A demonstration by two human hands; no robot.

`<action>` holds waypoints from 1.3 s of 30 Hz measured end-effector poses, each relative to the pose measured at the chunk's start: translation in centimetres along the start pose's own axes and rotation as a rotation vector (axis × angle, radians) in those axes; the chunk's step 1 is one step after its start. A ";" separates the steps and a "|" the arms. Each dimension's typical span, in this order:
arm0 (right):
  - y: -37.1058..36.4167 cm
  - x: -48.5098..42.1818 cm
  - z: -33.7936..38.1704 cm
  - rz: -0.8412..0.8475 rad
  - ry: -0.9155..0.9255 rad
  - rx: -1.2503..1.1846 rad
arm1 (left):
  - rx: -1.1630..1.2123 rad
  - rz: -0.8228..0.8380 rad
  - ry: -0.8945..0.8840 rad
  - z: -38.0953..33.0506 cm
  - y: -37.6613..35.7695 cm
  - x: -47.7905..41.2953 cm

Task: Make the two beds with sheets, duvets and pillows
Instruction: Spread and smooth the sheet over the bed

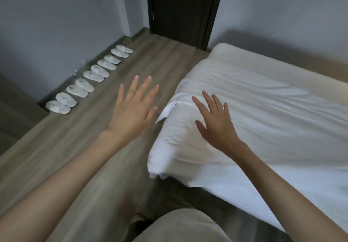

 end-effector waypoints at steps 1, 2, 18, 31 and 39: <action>0.2 -0.4 1.0 -0.005 -0.026 0.011 | 0.004 -0.004 -0.023 1.1 0.4 -0.6; 0.4 -0.8 1.8 -0.011 -0.054 0.021 | 0.004 -0.015 -0.052 2.1 0.6 -1.3; -4.3 -15.7 9.8 -0.063 -0.405 -0.013 | 0.043 0.020 -0.469 16.5 -1.3 -18.7; -4.9 -25.2 11.9 -0.140 -0.821 0.071 | 0.060 0.233 -0.811 21.8 -3.3 -33.5; -6.2 -25.9 16.8 -0.141 -1.232 0.172 | 0.067 0.349 -1.194 20.5 -5.0 -39.3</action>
Point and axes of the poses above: each hand's wrist, its own x-axis away from the middle knuckle, its own y-axis out of the back of the hand, z = x × y, the point moved 1 cm from there along -x, towards the middle knuckle, and after that the axes turned 6 degrees about x, right-handed, at the moved point
